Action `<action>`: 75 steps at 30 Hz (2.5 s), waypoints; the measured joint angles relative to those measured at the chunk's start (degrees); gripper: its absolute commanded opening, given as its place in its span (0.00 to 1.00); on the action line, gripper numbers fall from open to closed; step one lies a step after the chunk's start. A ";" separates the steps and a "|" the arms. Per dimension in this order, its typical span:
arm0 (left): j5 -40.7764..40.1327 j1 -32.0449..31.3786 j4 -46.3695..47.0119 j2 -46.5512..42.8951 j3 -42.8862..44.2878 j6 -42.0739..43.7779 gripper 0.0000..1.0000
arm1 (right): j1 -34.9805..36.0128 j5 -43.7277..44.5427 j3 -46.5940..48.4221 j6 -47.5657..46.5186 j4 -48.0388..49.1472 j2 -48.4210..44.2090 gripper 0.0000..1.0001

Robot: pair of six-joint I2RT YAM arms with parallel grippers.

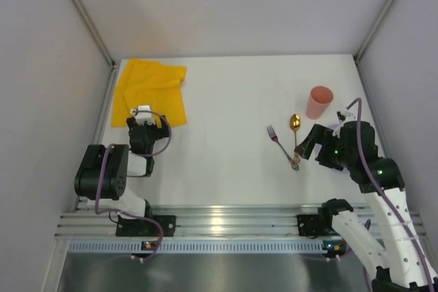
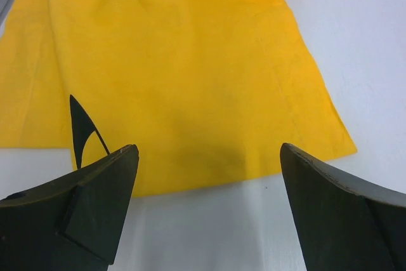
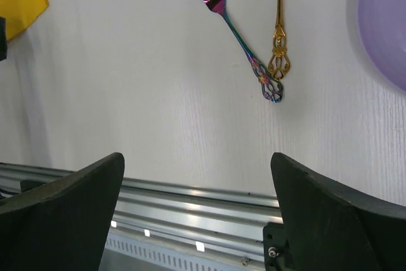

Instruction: Set the dinner table for one person

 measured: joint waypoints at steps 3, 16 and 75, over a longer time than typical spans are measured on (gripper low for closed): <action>0.61 0.00 -0.04 0.00 -0.02 0.07 0.99 | 0.00 -0.33 -0.37 0.04 0.59 1.70 1.00; 0.55 0.00 -9.05 -4.87 1.70 0.02 0.98 | 0.00 -1.31 -0.37 0.00 1.11 3.02 1.00; -9.64 -16.72 -104.06 32.48 77.96 -22.36 0.00 | 3.87 1.22 -2.16 -4.50 5.57 9.64 1.00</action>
